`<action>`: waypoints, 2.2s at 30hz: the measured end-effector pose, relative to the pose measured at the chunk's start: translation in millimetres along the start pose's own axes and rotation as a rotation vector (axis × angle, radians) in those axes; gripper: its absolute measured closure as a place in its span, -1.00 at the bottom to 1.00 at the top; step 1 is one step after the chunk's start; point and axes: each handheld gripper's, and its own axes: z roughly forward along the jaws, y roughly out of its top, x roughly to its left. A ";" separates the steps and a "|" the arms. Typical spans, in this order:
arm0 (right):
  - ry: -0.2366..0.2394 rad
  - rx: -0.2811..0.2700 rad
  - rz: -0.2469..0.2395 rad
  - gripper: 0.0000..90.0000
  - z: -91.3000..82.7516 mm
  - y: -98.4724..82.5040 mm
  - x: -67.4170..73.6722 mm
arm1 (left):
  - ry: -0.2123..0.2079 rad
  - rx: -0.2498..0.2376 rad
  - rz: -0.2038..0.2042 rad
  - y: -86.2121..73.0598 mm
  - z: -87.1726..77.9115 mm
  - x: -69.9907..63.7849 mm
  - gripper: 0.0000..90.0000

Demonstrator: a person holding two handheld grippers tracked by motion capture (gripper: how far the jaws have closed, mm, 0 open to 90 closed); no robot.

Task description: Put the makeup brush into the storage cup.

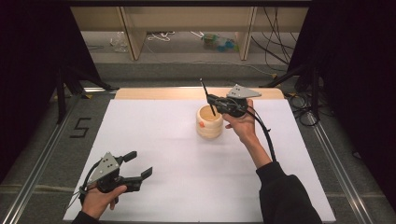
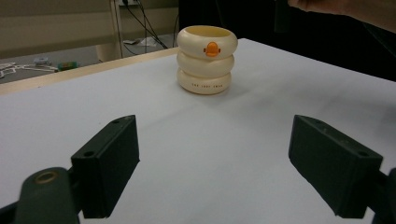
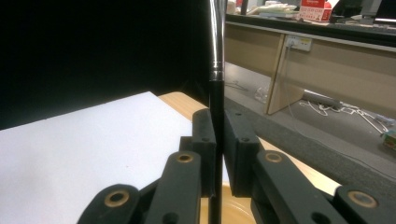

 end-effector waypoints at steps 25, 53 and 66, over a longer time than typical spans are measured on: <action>-0.007 0.016 -0.010 0.87 8.8 -10.8 1.4 | 0.008 0.013 -0.010 0.4 -0.6 -2.2 -0.64; -0.020 0.009 0.048 0.87 10.0 -24.4 -6.6 | -0.001 0.007 -0.009 0.4 1.5 -1.7 -0.64; -0.019 0.021 0.042 0.87 13.1 -28.8 -5.6 | 0.000 0.007 -0.012 0.2 1.5 -1.5 -0.64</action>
